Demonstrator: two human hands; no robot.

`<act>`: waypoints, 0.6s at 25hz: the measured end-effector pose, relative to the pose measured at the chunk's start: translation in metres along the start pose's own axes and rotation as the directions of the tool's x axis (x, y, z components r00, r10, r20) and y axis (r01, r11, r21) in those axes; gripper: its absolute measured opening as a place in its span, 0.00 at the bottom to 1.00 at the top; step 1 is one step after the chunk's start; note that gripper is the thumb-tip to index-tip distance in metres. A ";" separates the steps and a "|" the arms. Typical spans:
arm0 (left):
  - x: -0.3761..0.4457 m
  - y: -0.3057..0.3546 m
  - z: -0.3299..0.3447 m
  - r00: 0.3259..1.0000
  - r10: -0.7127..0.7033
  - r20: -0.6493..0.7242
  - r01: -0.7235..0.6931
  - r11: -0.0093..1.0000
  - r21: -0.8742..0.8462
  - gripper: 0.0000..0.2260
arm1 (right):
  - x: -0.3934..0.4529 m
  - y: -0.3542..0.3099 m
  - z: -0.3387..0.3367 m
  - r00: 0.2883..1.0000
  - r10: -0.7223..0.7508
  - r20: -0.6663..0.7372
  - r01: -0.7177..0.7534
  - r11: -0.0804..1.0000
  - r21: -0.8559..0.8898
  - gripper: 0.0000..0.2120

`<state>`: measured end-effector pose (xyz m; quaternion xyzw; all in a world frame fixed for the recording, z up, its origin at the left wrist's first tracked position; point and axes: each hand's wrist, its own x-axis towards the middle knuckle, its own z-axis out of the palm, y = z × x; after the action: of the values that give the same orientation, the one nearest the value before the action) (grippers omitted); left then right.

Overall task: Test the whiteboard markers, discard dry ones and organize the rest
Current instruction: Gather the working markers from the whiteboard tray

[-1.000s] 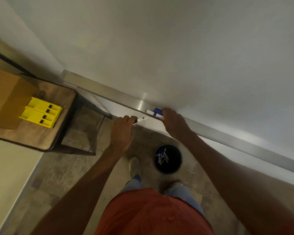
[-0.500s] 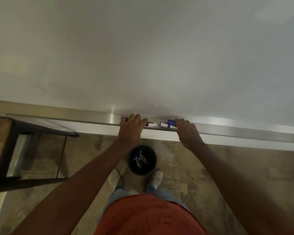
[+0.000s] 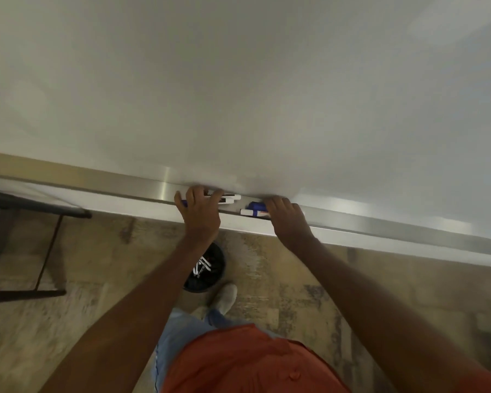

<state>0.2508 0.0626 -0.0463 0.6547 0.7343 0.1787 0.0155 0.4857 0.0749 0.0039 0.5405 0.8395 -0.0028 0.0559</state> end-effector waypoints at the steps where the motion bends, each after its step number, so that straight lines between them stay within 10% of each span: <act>1: -0.003 0.002 0.001 1.000 -0.002 0.020 0.002 1.000 -0.018 0.18 | -0.001 0.001 0.002 1.000 -0.010 -0.012 0.010 1.000 0.020 0.17; 15: -0.010 0.000 -0.001 0.996 0.013 0.092 -0.004 0.995 -0.100 0.23 | -0.009 0.004 0.018 0.999 0.032 -0.032 -0.025 0.978 0.209 0.25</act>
<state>0.2522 0.0526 -0.0478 0.6639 0.7202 0.1844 0.0814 0.4950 0.0672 -0.0134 0.5552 0.8276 -0.0805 -0.0157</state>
